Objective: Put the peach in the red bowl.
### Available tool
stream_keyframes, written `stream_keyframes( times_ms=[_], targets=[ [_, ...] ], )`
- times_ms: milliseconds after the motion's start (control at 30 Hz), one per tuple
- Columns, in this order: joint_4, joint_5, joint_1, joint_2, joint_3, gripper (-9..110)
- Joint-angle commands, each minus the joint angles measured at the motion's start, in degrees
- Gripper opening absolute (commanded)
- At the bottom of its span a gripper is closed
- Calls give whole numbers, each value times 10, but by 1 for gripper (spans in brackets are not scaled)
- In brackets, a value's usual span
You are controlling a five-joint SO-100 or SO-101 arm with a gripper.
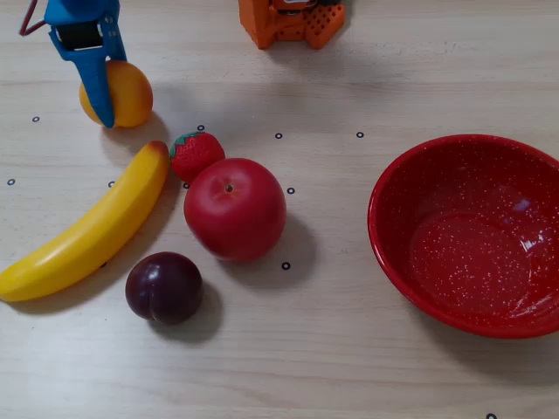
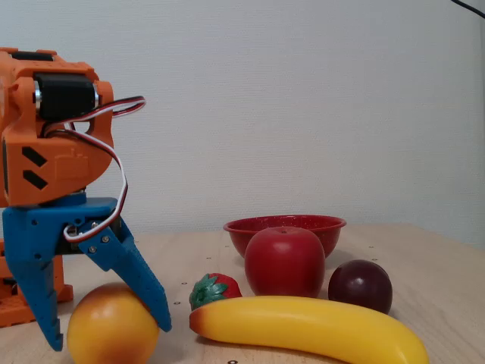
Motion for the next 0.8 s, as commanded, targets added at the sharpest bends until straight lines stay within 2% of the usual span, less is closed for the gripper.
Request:
stream_keyframes(
  times_ms=[0,533,667,767],
  targets=[
    [-17,3,4,11,-15,44],
    [-52,20,14,4,12,43],
    [-55,29,16,6,16,35],
    [-56,32,19,8,18,25]
  ],
)
